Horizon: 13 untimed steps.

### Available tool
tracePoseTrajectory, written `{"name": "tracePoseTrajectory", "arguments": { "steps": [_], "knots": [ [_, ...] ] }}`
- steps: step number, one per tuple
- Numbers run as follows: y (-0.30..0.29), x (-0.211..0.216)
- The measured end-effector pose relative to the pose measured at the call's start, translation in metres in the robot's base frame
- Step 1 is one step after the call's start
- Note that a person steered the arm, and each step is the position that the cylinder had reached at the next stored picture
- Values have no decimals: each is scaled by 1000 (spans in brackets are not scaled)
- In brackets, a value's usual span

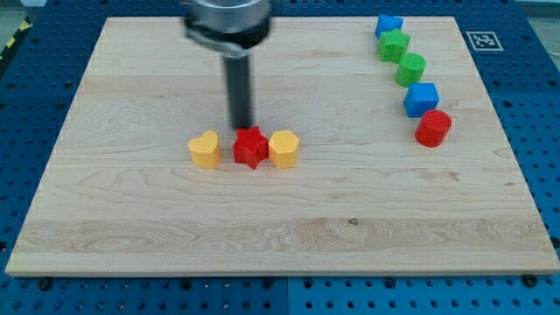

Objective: Place the yellow hexagon and red star to the bottom of the red circle

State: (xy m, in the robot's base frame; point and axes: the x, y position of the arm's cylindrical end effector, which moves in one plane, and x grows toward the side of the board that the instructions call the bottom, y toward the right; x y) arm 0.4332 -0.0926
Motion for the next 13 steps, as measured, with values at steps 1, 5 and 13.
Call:
{"name": "tracePoseTrajectory", "arguments": {
  "steps": [1,5,13],
  "knots": [
    [-71,25],
    [-9,33],
    [208,104]
  ]
}}
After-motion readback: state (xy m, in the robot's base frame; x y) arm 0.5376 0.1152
